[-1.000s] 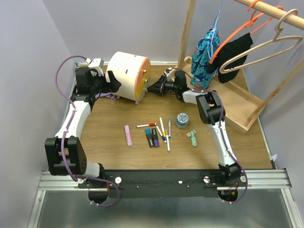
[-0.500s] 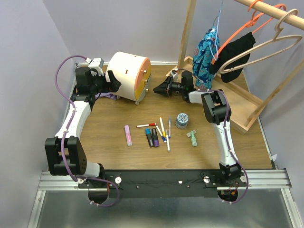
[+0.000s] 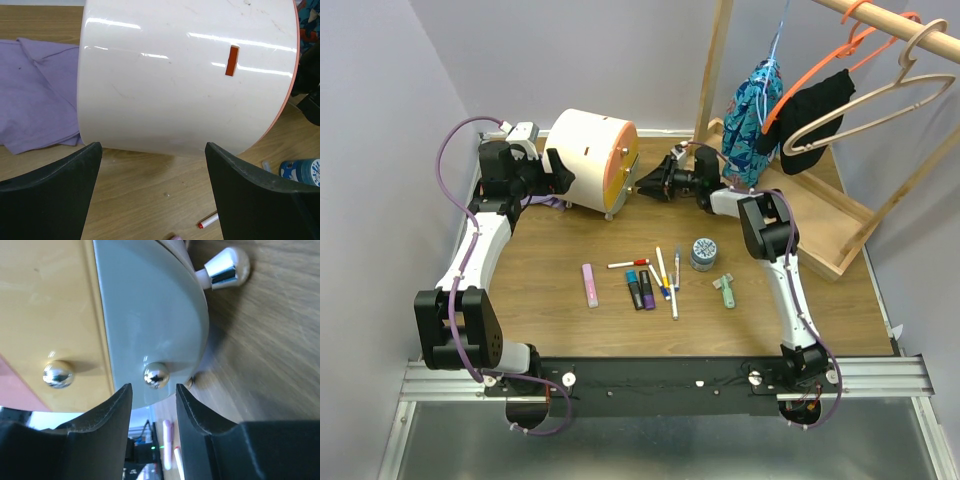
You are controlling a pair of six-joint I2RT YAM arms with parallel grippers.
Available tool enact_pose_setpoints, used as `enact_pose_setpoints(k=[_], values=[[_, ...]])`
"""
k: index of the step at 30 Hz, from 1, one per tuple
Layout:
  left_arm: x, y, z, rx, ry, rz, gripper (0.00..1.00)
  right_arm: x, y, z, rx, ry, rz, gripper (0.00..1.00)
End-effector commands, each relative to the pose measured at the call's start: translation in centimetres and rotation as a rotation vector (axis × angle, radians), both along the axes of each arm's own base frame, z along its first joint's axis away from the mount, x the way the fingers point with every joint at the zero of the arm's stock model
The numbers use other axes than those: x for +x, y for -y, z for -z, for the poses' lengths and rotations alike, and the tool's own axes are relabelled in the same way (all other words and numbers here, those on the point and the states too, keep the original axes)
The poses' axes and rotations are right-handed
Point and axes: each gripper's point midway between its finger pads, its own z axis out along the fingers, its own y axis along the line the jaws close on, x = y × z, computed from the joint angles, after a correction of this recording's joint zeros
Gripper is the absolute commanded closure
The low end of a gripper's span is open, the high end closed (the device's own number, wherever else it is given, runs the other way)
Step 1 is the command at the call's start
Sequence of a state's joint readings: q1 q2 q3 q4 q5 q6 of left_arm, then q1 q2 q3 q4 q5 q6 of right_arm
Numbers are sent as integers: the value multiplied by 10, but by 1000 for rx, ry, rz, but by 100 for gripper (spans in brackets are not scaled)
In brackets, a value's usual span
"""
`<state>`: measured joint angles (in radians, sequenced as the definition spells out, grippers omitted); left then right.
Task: Sort the stationery into containers
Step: Open the drawer in the storage box.
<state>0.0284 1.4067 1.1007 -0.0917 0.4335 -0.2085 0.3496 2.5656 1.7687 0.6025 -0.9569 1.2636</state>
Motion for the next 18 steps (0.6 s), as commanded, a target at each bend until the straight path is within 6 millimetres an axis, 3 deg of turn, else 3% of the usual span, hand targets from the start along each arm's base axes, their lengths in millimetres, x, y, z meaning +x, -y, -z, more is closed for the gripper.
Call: enact_pose_setpoints(k=[1,10,18], values=[[2,-1,-3,19,22,-6,7,-11,-16,24,-14,-62,-37,52],[1,-1,-1,22,21,-10,7,-14,-31,27,-18,-59,-51,55],[-1,-1,2,23,14,-8,7,-12,-32,33,-23,-70,-37,60]])
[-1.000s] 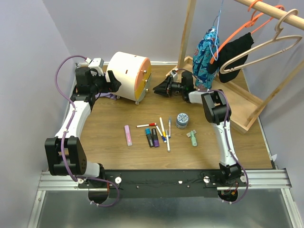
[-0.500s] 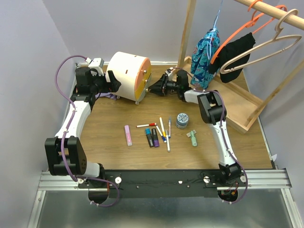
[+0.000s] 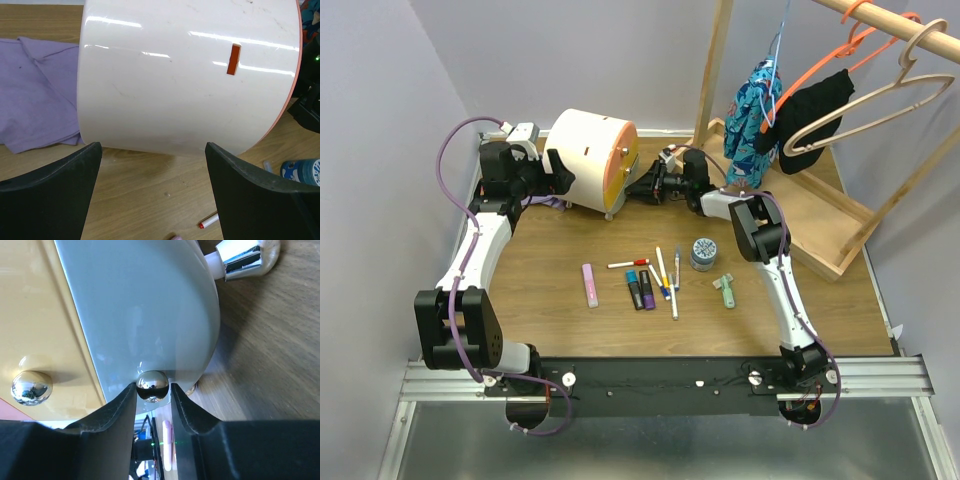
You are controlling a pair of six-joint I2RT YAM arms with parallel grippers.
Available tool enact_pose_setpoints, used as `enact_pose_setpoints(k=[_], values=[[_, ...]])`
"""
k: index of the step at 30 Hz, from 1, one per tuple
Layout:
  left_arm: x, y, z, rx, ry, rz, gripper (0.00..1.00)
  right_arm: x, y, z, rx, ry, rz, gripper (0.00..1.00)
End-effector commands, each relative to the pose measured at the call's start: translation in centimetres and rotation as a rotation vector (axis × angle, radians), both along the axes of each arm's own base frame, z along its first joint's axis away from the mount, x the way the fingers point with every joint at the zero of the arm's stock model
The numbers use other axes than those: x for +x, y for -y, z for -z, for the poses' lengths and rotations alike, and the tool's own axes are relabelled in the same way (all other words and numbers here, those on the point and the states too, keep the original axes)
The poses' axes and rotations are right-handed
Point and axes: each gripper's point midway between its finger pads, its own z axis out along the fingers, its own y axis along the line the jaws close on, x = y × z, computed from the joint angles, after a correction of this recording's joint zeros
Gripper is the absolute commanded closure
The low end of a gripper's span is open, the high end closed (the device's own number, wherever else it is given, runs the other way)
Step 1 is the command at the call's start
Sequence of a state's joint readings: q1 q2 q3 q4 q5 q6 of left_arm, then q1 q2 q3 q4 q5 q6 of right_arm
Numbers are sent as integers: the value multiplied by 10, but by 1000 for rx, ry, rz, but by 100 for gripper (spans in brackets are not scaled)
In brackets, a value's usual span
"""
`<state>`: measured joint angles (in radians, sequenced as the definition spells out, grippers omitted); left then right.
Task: Sort the stationery into containers
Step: Open the drawer in the storage box.
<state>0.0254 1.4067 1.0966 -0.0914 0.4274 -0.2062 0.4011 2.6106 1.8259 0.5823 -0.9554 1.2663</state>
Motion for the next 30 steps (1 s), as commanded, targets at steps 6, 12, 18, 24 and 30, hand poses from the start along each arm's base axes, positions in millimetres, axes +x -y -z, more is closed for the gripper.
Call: enact_pose_setpoints(k=[6,12,18,24,30], values=[[-1,-1,-1,19,17,-6,7,2,1,23,-21,-58,23,60],[-1,-1,0,17,15,-5,7,8,9,24,-29,-57,42,60],[1,2,0,16,15,2,7,9,12,25,-31,-59,49,62],[3,4,-1,15,18,8,7,13,17,26,-37,-63,65,61],[4,6,0,13,15,10,7,21,24,30,-49,-67,94,58]])
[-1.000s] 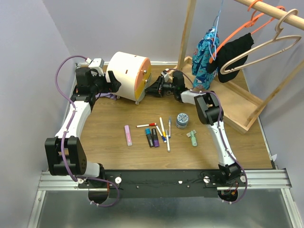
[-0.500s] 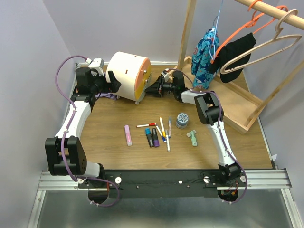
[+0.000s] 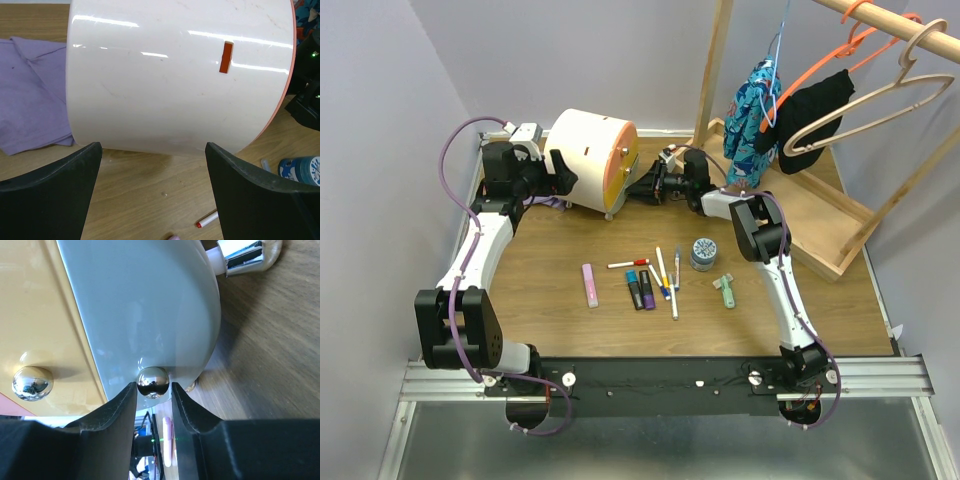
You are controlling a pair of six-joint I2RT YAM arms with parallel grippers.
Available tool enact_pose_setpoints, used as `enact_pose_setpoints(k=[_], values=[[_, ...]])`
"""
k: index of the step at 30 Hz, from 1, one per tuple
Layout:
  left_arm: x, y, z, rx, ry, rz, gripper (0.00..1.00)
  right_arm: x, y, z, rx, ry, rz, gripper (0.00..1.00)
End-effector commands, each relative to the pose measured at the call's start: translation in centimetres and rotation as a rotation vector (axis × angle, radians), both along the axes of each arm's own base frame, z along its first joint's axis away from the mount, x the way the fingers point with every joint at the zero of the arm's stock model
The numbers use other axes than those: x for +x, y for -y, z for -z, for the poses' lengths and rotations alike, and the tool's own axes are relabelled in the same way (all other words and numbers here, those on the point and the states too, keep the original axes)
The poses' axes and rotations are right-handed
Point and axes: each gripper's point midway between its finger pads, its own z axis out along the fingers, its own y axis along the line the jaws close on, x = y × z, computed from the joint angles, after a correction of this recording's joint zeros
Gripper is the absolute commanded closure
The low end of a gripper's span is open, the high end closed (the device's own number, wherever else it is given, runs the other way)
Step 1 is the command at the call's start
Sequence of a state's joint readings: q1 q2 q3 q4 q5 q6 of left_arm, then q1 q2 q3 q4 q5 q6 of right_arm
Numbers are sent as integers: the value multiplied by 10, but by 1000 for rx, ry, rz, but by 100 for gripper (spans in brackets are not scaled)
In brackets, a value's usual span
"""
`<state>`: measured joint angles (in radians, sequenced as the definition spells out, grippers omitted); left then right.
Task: Sort the stationery into containers
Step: Open the drawer in the storage box.
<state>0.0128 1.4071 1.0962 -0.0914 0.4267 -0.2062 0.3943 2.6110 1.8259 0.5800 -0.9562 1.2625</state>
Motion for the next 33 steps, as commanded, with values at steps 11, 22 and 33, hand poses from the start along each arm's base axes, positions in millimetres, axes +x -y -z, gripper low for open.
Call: enact_pose_setpoints(k=[11,22,33], values=[[7,1,0,17,14,-3,7,31,27,32,-56,-54,125,61],[10,1,0,18,13,-3,7,41,34,33,-63,-47,156,60],[12,0,0,17,18,-7,7,20,42,30,-50,-68,116,76]])
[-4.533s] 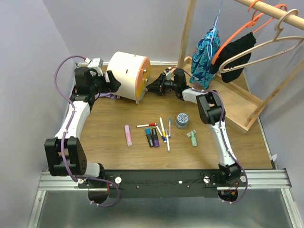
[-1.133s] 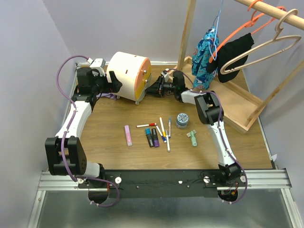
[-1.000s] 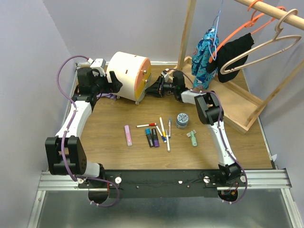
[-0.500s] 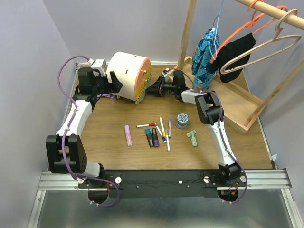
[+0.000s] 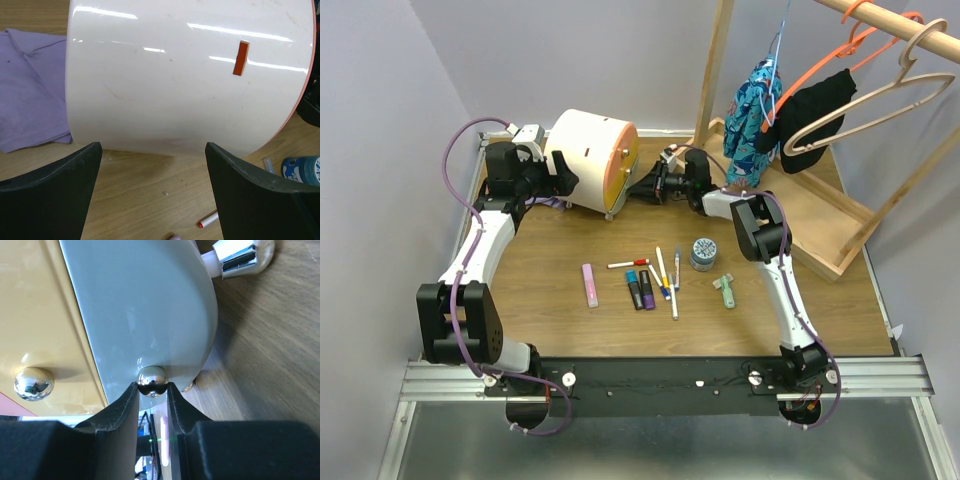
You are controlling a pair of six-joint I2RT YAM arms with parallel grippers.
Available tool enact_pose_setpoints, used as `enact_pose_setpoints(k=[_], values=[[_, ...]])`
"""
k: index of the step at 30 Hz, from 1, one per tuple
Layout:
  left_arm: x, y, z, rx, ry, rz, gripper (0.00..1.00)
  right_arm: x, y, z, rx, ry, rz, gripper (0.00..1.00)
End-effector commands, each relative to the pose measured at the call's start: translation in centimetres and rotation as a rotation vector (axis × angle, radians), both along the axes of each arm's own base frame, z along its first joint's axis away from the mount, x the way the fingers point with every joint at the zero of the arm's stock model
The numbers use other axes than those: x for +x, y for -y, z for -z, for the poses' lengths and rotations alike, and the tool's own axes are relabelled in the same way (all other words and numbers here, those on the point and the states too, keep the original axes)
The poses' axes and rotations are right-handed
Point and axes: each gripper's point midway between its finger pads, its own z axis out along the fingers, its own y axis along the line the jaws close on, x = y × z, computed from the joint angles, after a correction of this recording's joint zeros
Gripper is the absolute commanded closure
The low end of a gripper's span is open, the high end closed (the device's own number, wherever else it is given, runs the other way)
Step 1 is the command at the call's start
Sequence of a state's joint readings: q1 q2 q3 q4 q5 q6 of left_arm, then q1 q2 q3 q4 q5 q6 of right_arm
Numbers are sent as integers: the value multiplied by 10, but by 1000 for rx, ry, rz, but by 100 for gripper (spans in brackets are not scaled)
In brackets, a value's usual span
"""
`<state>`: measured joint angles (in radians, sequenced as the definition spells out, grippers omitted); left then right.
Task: Sort the stationery into containers
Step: Open the drawer in the storage box.
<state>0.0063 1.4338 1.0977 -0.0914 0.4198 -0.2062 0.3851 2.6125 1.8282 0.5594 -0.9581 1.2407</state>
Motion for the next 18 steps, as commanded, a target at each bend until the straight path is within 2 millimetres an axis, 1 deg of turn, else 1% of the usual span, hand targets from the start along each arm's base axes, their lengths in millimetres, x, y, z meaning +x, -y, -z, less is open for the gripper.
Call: enact_pose_setpoints(k=[1,2,5,6,7,10,11,13,15,16,18], values=[[9,-1,-11,11,44,-7,7,17,39,25,-37,-70,113,77],[9,-1,-11,11,45,-7,7,17,41,20,-35,-63,116,78],[10,0,-13,5,50,-4,7,19,49,19,-41,-58,128,78],[11,-1,-13,3,53,-7,7,20,53,15,-41,-53,133,78],[10,0,-12,2,50,-4,7,19,56,18,-48,-59,135,78],[11,0,-14,-2,55,-5,7,17,67,16,-55,-60,140,78],[11,0,-15,0,59,-5,7,13,70,22,-62,-73,142,78],[10,1,-14,-5,57,-5,7,13,79,22,-69,-75,154,78],[11,1,-14,-6,58,-6,7,8,84,27,-75,-89,154,78],[9,12,-15,-7,63,20,7,6,85,24,-74,-83,152,78],[9,13,-15,-8,62,22,7,2,87,27,-79,-95,155,78]])
